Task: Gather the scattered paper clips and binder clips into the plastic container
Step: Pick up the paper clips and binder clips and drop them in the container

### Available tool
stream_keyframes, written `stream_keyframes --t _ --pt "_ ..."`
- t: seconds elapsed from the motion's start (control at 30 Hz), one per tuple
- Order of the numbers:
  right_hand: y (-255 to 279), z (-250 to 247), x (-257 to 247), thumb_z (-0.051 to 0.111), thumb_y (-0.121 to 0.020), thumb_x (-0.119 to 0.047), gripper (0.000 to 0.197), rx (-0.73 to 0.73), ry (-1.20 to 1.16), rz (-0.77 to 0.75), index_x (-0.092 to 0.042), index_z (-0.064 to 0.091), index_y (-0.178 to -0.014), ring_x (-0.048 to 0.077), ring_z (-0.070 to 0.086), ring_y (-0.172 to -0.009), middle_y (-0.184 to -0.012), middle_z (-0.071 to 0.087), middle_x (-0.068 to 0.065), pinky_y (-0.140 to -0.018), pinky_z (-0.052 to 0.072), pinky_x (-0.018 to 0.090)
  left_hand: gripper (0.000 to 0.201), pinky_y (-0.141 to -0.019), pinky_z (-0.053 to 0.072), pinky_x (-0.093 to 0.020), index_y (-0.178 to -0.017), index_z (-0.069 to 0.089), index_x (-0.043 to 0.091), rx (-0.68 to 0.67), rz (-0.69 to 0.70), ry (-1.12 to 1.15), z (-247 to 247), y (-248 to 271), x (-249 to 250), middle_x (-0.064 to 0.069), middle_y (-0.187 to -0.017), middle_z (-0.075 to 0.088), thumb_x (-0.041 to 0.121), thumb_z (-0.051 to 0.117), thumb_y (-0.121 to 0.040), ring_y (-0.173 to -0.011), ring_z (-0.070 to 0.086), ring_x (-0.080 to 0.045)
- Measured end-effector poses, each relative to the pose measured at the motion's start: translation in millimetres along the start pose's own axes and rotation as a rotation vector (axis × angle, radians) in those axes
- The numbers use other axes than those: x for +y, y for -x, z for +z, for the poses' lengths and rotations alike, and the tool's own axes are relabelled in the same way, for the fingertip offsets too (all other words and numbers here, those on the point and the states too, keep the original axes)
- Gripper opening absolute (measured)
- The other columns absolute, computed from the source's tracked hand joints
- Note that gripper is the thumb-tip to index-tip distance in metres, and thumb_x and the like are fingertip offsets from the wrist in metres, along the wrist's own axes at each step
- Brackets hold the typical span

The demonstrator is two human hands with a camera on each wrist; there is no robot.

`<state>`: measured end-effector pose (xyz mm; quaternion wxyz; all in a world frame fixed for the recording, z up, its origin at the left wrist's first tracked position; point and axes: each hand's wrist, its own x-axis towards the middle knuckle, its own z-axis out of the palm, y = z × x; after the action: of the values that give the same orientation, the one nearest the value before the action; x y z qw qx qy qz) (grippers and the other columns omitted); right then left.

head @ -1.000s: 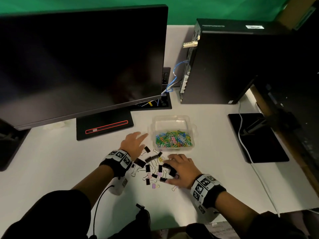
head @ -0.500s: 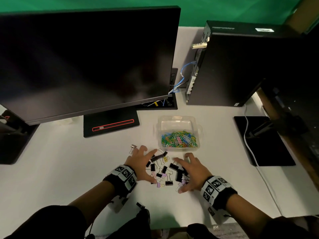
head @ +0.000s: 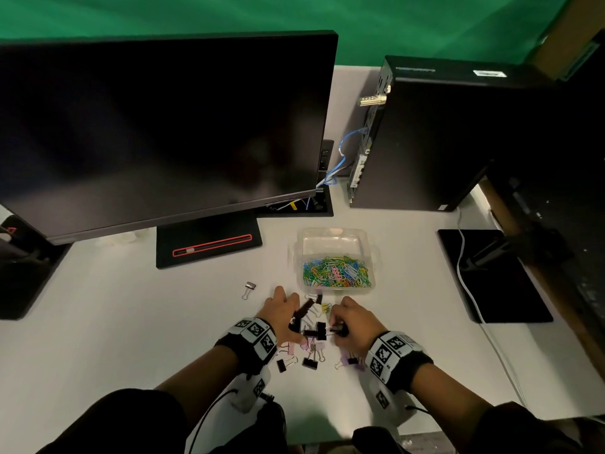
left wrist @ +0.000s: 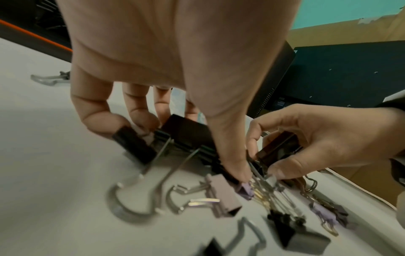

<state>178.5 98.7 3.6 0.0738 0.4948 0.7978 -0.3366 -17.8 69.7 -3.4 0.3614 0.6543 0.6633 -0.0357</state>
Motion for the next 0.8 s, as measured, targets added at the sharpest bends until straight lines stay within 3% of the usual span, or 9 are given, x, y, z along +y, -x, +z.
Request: stream_keyframes --t 0.1,0.17,0.27,0.37,0.43,0.53,0.6,0.7,0.8 --pt "-1 -9 1 0.067 -0.068 -0.012 0.023 -0.027 -0.002 0.019 -0.018 0.059 -0.088 0.019 0.050 -0.085 -0.094 0.042 -0.004 -0.073 0.039 0.024 0.060 -0.092 0.045 -0.041 -0.110 0.042 0.013 -0.016 -0.003 0.021 0 -1 -1 -0.003 -0.104 0.026 0.039 0.077 -0.069 -0.102 0.043 -0.027" --pt "-1 -17 2 0.067 -0.068 -0.008 0.020 -0.030 -0.018 0.021 -0.025 0.058 -0.075 0.016 0.050 -0.084 -0.092 0.047 -0.005 -0.076 0.041 0.023 0.057 -0.092 0.045 -0.040 -0.109 0.043 0.013 -0.025 -0.007 0.046 -1 -1 -3 -0.002 -0.103 0.026 0.036 0.077 -0.069 -0.099 0.041 -0.024" --pt "0 -32 1 0.067 -0.068 -0.005 0.035 -0.047 -0.026 -0.010 -0.035 0.050 -0.058 0.015 0.054 -0.085 -0.088 0.053 -0.005 -0.078 0.046 0.024 0.030 -0.089 0.043 -0.032 -0.087 0.047 0.020 0.007 -0.020 0.094 -3 0 -4 -0.003 -0.099 0.031 0.028 0.073 -0.074 -0.094 0.043 -0.024" --pt "1 -51 -3 0.070 -0.069 -0.005 0.029 -0.044 -0.063 -0.032 -0.030 0.057 -0.062 0.011 0.055 -0.086 -0.088 0.055 -0.007 -0.081 0.047 0.023 0.034 -0.077 0.037 -0.026 -0.064 0.037 0.032 0.051 -0.032 0.084 -3 -1 -6 -0.003 -0.094 0.039 0.023 0.068 -0.075 -0.088 0.043 -0.022" --pt "-4 -70 -7 0.072 -0.069 -0.004 0.023 -0.015 -0.096 -0.040 -0.025 0.062 -0.066 0.007 0.055 -0.082 -0.086 0.056 -0.008 -0.078 0.046 0.018 0.026 -0.076 0.038 -0.026 -0.066 0.041 0.028 0.059 -0.036 0.069 -4 -1 -8 -0.002 -0.090 0.045 0.023 0.065 -0.075 -0.087 0.044 -0.020" --pt "-22 -102 -12 0.073 -0.070 -0.005 0.014 0.109 -0.134 -0.018 -0.017 0.066 -0.070 0.011 0.057 -0.086 -0.093 0.060 -0.001 -0.081 0.046 0.020 0.011 -0.081 0.042 -0.030 -0.077 0.052 0.020 0.064 -0.041 0.052 -4 0 -8 0.002 -0.083 0.044 0.022 0.062 -0.077 -0.092 0.050 -0.024" --pt "-40 -120 -11 0.072 -0.070 -0.004 0.015 0.171 -0.160 0.031 -0.017 0.066 -0.069 0.009 0.059 -0.076 -0.089 0.061 -0.001 -0.070 0.048 0.016 0.010 -0.084 0.043 -0.032 -0.087 0.058 0.013 0.097 -0.042 0.012 -4 1 -7 -0.002 -0.091 0.044 0.020 0.060 -0.080 -0.100 0.050 -0.028" --pt "-69 -137 -5 0.069 -0.073 0.001 0.012 0.204 -0.258 0.110 -0.011 0.067 -0.072 0.004 0.059 -0.042 -0.081 0.063 0.002 -0.043 0.050 0.015 0.019 -0.088 0.046 -0.038 -0.097 0.056 0.006 0.116 -0.068 -0.058 -5 4 -4 -0.010 -0.109 0.046 0.018 0.059 -0.082 -0.104 0.047 -0.031" --pt "-94 -142 -2 0.067 -0.074 0.001 0.013 0.239 -0.321 0.183 -0.010 0.066 -0.068 0.005 0.057 -0.033 -0.078 0.067 0.006 -0.039 0.049 0.014 0.021 -0.089 0.045 -0.038 -0.097 0.056 0.005 0.085 -0.090 -0.077 -6 4 -4 -0.011 -0.114 0.048 0.019 0.061 -0.082 -0.105 0.049 -0.032"
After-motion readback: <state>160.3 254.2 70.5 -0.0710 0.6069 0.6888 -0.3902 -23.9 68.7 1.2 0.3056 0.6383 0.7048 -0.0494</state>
